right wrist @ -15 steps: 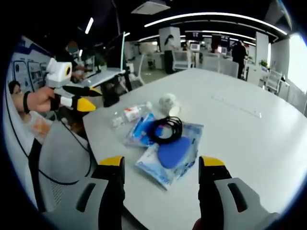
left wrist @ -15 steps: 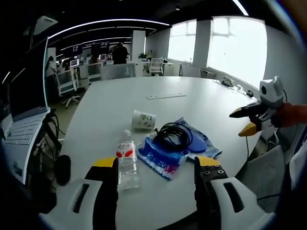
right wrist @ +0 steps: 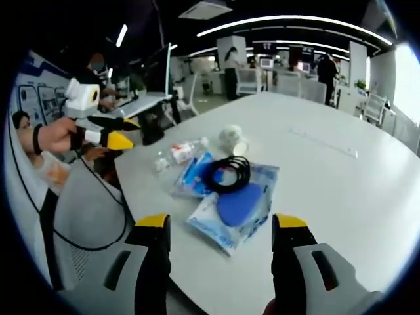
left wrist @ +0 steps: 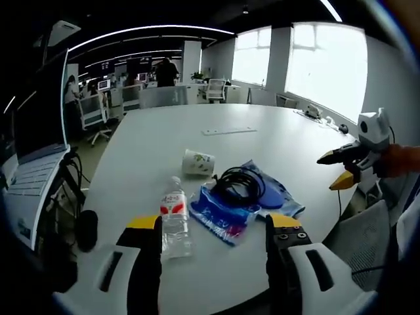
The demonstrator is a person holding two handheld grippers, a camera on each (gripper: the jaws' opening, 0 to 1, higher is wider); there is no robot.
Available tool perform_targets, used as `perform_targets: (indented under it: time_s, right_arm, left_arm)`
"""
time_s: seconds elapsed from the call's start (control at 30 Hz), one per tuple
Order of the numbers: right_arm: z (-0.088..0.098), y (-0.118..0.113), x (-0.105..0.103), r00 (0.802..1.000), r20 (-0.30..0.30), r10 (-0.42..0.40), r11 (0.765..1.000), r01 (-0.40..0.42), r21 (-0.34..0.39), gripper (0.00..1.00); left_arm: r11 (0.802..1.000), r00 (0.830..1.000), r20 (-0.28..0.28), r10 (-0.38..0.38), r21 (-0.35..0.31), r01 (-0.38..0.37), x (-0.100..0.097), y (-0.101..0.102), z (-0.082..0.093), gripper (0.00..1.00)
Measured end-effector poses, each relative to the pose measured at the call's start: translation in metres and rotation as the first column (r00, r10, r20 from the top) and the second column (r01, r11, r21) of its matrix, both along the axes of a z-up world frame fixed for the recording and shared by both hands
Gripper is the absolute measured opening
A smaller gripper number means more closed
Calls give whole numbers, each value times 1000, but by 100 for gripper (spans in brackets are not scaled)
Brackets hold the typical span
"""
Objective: Arrange the tabletop items into an orderly group along one side of the table until the central work area is clear of visible clutter.
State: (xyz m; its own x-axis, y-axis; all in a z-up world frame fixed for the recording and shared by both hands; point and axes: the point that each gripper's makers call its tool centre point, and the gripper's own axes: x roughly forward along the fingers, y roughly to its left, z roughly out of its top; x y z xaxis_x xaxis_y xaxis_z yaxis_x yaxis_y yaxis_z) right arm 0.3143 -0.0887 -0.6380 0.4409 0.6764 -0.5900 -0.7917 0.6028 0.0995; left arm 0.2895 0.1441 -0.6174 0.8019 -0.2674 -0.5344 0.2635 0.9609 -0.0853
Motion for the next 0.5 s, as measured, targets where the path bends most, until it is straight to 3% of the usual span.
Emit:
perform_targets:
  time_s: [0.5]
  right_arm:
    - [-1, -2, -4, 1000, -10, -6, 1000, 6, 7, 60]
  left_arm:
    - [1000, 1000, -5, -5, -5, 5, 2, -3, 0, 63]
